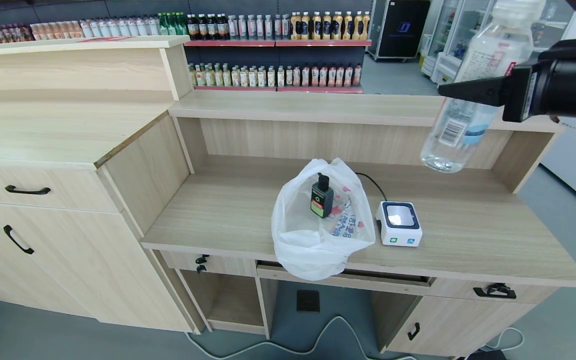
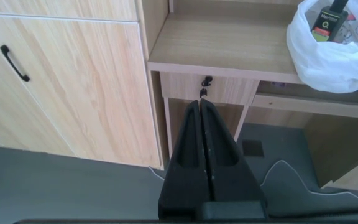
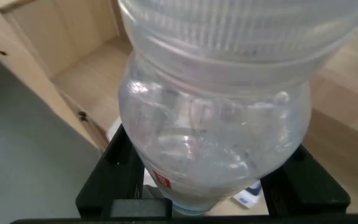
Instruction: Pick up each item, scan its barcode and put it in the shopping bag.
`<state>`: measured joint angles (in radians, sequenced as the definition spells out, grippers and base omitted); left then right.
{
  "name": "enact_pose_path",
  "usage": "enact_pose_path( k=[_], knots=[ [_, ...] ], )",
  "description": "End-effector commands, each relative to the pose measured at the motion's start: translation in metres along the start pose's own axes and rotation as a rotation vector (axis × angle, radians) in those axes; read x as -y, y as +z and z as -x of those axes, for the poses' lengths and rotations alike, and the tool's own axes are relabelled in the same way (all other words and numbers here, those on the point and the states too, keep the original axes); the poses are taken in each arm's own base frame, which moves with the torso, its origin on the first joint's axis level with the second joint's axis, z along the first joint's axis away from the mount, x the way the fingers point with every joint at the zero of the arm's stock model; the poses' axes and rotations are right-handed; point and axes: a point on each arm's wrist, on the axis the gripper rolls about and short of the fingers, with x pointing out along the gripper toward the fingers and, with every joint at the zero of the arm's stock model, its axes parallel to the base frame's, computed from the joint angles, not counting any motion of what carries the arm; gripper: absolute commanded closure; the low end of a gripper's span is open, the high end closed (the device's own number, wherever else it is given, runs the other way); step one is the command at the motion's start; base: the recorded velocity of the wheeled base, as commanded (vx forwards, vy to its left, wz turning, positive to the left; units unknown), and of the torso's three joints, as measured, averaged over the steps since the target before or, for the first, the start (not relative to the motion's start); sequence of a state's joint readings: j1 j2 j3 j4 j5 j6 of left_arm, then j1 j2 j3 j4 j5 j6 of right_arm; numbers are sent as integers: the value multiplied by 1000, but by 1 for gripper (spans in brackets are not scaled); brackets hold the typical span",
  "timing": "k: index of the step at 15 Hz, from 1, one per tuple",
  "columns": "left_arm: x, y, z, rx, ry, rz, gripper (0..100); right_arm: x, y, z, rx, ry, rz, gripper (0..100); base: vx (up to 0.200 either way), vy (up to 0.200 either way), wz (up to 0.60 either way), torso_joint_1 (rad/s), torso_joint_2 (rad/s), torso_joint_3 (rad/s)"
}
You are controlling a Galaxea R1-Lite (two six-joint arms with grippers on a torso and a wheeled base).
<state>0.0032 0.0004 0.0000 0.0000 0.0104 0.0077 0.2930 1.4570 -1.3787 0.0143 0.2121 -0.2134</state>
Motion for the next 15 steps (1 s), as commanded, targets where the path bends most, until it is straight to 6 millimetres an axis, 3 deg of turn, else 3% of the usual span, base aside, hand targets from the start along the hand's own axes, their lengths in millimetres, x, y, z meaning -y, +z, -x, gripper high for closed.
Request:
enact_pose_path(
  k=[1,5,8,10,11,13,15],
  knots=[
    [0,0,0,0,2,0,100,34,-22,-2,-95,-124,82,100,0,0,0,0,0,0],
    [0,0,0,0,2,0,100,80,-70,24,-294,-294,219,100,0,0,0,0,0,0],
    [0,0,0,0,2,0,100,112,-90,41,-404,-348,384,100,0,0,0,0,0,0],
    [0,0,0,0,2,0,100,130,-101,55,-390,-270,458,100,0,0,0,0,0,0],
    [0,0,0,0,2,0,100,148,-116,77,-373,-160,539,100,0,0,0,0,0,0],
    [0,0,0,0,2,0,100,160,-126,93,-389,-89,617,100,0,0,300,1,-1,1],
    [0,0,0,0,2,0,100,172,-137,93,-390,-71,627,100,0,0,600,0,5,5]
  ],
)
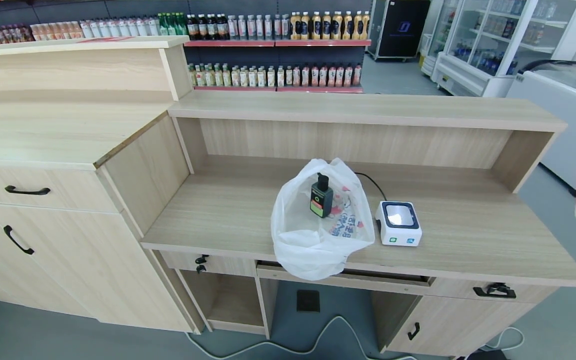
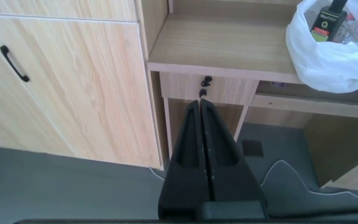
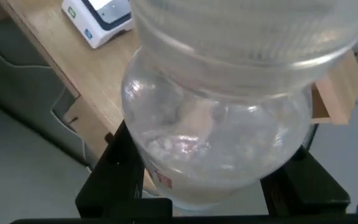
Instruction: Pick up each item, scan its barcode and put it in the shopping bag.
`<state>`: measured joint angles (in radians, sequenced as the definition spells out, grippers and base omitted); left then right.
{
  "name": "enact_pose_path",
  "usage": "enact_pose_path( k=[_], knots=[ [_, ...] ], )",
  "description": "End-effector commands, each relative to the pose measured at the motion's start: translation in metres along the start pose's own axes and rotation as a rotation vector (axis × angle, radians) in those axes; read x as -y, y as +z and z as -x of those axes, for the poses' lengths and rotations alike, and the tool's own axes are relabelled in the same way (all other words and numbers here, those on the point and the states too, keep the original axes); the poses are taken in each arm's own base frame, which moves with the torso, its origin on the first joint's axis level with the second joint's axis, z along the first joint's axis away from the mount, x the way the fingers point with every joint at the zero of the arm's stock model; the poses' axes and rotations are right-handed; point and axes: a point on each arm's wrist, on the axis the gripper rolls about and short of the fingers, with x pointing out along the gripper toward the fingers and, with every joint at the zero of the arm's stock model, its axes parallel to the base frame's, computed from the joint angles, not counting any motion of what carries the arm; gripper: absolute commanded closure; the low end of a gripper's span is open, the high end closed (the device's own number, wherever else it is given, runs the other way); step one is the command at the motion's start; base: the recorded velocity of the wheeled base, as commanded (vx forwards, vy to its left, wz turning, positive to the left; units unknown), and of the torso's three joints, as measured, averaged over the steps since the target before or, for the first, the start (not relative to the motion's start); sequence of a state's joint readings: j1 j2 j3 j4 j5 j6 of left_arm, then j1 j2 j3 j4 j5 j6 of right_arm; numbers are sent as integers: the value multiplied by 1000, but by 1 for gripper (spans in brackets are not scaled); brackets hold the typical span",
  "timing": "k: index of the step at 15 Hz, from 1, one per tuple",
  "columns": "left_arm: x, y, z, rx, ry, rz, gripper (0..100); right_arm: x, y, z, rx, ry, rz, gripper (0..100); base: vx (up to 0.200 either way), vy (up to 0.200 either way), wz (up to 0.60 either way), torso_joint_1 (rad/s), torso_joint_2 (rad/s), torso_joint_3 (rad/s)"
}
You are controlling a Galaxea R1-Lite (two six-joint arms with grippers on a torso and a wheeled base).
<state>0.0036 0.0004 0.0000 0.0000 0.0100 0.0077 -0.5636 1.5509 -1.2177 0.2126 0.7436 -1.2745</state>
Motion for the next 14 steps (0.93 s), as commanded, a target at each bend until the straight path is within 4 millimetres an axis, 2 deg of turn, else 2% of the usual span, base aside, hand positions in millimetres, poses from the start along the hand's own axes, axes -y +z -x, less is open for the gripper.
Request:
enact_pose_path(
  k=[1,5,7,9,10,14],
  knots=[
    [0,0,0,0,2,0,100,12,-19,-12,1,-42,27,100,0,0,600,7,7,7],
    [0,0,0,0,2,0,100,36,-24,-50,99,-140,155,100,0,0,600,2,2,1],
    [0,0,0,0,2,0,100,34,-25,-70,148,-94,154,100,0,0,0,0,0,0],
    [0,0,0,0,2,0,100,36,-31,-82,193,-58,147,100,0,0,0,0,0,0],
    [0,0,0,0,2,0,100,29,-35,-93,249,-5,128,100,0,0,0,0,0,0],
    [0,0,0,0,2,0,100,18,-52,-99,225,16,166,100,0,0,0,0,0,0]
  ],
)
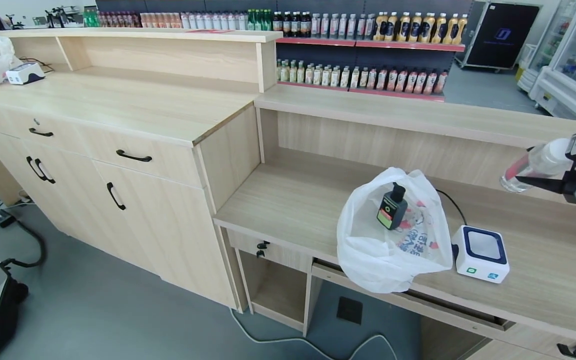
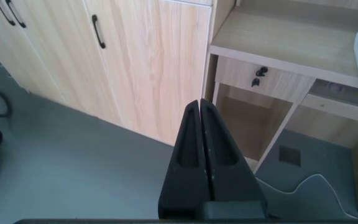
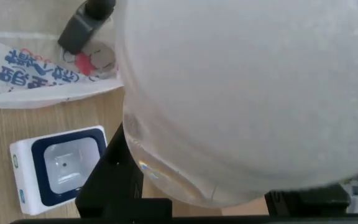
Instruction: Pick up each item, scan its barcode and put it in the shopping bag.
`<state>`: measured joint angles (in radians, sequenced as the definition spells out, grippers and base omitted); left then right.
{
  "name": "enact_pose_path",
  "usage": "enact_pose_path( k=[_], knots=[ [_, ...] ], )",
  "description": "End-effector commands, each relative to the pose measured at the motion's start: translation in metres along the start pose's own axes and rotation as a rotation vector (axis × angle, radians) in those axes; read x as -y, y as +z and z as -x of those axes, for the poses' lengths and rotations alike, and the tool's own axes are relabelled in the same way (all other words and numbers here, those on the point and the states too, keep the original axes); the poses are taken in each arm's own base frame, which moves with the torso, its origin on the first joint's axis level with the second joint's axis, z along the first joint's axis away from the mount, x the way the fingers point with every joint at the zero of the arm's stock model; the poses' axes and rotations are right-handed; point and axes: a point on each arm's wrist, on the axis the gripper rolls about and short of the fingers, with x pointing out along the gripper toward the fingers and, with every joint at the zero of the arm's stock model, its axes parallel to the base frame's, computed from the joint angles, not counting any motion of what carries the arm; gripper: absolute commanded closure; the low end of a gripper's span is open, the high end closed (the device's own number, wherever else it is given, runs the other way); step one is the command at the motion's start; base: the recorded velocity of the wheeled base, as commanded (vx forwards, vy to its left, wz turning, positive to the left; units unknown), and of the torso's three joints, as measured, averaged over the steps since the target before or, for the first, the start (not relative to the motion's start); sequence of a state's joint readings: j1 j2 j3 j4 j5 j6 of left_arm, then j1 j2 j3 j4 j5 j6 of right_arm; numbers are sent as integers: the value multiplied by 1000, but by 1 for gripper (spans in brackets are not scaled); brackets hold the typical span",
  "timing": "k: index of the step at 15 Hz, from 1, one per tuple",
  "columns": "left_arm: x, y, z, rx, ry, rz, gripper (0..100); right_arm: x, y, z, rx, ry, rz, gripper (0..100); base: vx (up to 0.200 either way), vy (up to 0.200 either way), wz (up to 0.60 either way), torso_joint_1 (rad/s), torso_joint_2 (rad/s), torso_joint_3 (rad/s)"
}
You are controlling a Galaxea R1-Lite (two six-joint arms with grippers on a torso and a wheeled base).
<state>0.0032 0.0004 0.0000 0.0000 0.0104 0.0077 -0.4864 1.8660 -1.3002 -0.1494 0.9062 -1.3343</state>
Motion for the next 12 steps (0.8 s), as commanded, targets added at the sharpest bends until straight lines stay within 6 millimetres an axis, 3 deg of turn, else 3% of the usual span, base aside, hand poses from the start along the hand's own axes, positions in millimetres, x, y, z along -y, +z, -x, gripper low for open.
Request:
enact_pose_path(
  k=[1,5,12],
  knots=[
    [0,0,0,0,0,0,100,-12,-16,1,-24,23,-9,100,0,0,0,0,0,0],
    [0,0,0,0,2,0,100,-26,-32,1,-27,54,41,100,0,0,0,0,0,0],
    [0,0,0,0,2,0,100,-49,-40,1,-3,104,182,100,0,0,0,0,0,0]
  ],
)
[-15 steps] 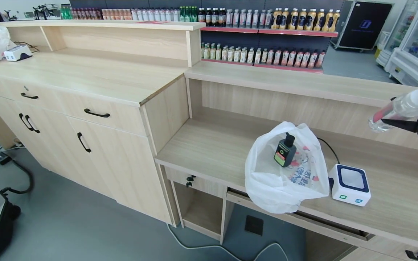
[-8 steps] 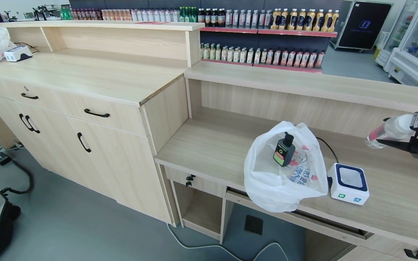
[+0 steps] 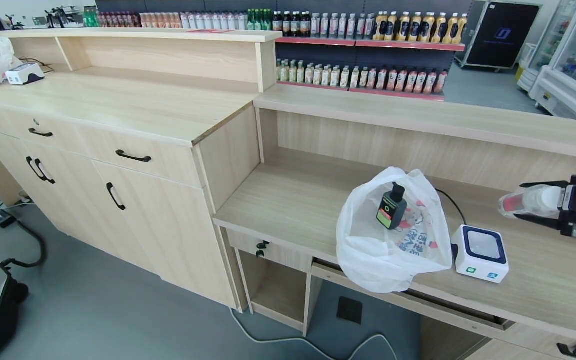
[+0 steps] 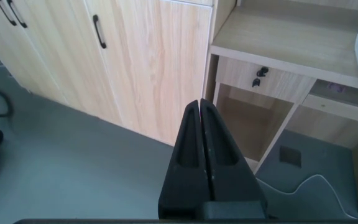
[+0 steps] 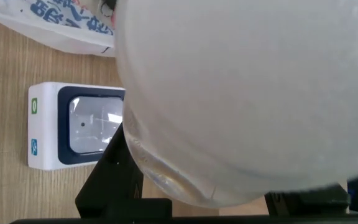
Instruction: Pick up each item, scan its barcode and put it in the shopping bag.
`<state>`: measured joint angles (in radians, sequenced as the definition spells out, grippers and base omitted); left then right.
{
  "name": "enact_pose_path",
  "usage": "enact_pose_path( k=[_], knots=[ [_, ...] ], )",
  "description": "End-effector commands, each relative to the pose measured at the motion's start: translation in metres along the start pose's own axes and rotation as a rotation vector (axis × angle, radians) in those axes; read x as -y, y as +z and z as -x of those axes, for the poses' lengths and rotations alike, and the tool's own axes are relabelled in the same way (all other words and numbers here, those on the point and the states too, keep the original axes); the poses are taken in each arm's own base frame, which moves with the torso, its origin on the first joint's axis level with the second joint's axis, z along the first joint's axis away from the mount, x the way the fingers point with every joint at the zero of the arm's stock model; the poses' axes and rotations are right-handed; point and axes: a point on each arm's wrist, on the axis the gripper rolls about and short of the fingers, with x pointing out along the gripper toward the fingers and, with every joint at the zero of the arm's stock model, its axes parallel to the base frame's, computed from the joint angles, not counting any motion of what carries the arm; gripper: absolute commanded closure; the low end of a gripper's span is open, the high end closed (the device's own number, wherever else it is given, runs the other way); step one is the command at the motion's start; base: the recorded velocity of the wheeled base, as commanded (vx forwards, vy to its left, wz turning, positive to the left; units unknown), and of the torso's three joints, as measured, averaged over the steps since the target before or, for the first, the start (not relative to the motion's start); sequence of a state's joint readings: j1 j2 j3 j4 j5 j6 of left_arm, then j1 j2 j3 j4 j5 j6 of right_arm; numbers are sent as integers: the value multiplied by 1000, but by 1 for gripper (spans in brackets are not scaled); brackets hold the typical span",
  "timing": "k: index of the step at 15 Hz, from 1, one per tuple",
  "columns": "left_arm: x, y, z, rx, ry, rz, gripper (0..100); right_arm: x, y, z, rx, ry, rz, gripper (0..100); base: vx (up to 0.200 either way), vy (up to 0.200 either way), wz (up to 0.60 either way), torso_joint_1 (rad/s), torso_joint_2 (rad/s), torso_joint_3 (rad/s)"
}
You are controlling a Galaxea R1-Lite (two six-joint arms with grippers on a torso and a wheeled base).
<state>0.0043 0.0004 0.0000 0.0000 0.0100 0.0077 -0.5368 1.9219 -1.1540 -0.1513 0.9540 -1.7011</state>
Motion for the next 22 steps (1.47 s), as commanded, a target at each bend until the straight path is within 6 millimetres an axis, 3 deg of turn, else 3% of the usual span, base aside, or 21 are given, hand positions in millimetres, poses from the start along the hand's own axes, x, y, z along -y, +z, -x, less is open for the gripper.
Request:
enact_pose_path(
  k=[1,9,22],
  knots=[
    [0,0,0,0,1,0,100,-6,-1,0,-2,10,10,100,0,0,0,0,0,0],
    [0,0,0,0,1,0,100,-27,-15,-11,-3,23,29,100,0,0,0,0,0,0],
    [0,0,0,0,1,0,100,-29,-14,-51,68,14,53,100,0,0,0,0,0,0]
  ],
)
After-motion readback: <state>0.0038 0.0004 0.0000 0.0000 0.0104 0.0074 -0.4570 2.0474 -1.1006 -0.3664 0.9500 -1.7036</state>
